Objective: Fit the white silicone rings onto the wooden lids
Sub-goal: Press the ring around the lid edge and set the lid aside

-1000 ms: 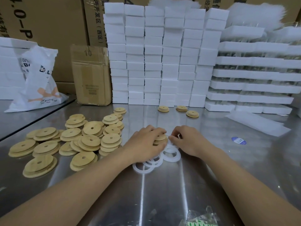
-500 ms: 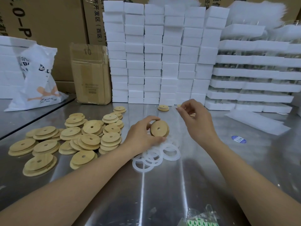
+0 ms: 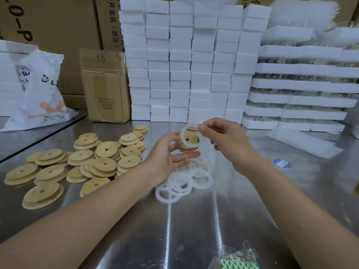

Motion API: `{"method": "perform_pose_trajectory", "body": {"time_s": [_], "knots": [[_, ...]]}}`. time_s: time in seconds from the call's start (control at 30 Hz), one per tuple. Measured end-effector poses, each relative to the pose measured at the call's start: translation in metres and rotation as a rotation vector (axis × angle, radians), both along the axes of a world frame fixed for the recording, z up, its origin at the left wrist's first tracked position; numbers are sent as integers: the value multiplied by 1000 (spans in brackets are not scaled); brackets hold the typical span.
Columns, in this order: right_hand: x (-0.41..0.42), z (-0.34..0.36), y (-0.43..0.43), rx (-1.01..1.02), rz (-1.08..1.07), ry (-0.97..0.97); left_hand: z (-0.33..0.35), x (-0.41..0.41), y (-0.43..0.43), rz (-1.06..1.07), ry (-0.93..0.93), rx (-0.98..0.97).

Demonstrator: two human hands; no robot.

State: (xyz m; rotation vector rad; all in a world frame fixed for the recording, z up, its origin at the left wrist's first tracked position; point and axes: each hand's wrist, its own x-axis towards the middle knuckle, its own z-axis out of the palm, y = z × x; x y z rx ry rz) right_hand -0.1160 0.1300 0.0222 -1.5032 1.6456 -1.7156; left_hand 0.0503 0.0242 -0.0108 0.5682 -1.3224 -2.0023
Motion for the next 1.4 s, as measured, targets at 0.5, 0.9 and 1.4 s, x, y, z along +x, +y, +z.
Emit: {"method": "perform_pose_trajectory", "body": {"time_s": [0.5, 0.9, 1.4], "knots": [[-2, -10, -5, 10, -34, 35, -4, -5, 12, -76, -39, -241], [-11, -11, -6, 22, -66, 47, -5, -3, 13, -26, -58, -373], [-19, -3, 1, 164, 8, -20, -4, -1, 14, 39, -21, -443]]}}
